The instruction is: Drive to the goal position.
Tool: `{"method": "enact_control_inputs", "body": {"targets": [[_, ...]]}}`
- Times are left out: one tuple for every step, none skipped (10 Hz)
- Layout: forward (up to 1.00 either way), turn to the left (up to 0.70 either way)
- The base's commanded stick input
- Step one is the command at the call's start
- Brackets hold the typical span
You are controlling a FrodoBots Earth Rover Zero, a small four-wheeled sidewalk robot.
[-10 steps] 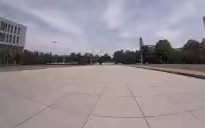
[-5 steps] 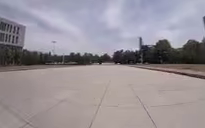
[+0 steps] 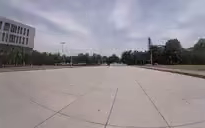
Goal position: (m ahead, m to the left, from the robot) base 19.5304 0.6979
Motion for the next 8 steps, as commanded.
{"method": "enact_control_inputs", "body": {"targets": [[1.0,0.0],[1.0,0.0],[1.0,0.0],[1.0,0.0],[1.0,0.0],[1.0,0.0],[1.0,0.0],[1.0,0.0]]}}
